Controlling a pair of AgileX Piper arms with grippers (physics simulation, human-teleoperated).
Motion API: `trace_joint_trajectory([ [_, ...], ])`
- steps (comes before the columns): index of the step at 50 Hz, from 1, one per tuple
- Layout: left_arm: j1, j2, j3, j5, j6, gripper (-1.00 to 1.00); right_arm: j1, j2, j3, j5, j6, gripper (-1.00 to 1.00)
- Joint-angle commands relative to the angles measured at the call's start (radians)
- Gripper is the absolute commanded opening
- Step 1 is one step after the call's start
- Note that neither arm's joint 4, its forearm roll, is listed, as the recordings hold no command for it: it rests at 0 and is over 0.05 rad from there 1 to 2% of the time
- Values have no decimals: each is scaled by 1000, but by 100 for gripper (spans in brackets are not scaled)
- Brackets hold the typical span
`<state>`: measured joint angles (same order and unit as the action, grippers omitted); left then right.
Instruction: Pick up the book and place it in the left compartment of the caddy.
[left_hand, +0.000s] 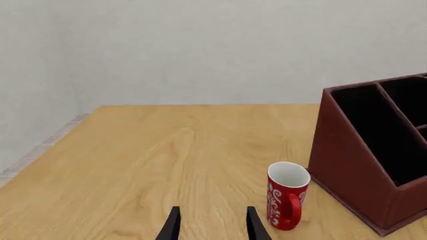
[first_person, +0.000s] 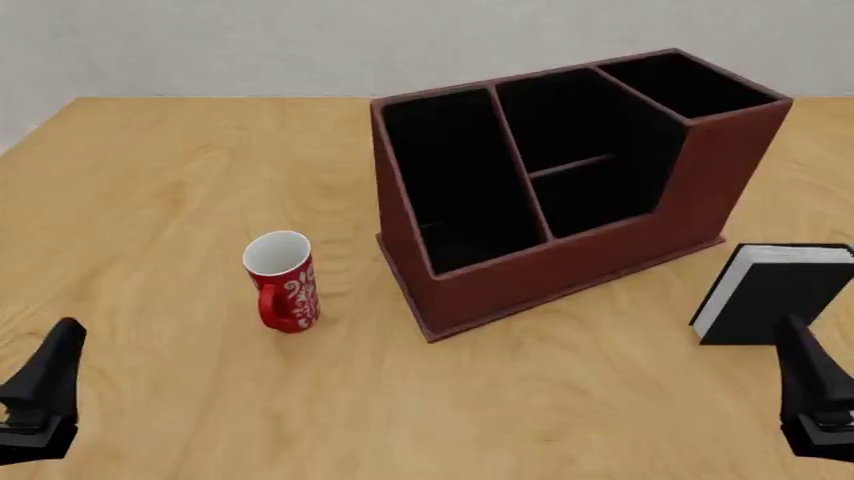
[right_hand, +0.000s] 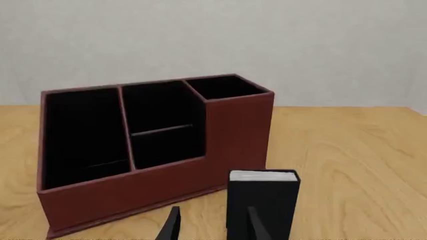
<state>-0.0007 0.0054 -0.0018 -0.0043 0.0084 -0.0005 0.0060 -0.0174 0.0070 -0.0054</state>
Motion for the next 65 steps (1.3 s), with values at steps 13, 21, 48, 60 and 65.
trace_joint_trajectory([
  [13, -14, 34, 1, -25, -4, 100, -4, 2, -29, 36, -67, 100],
  [21, -20, 12, 1, -1, -13, 100, -21, 12, -154, 165, -175, 100],
  [48, -70, 12, -17, 3, -20, 100, -20, 296, -497, 489, -563, 100],
  [60, -87, 17, -37, 10, -18, 100, -55, 406, -588, 601, -722, 100],
  [65, -88, 6, -39, 21, -18, 100, -57, 435, -631, 662, -787, 100],
])
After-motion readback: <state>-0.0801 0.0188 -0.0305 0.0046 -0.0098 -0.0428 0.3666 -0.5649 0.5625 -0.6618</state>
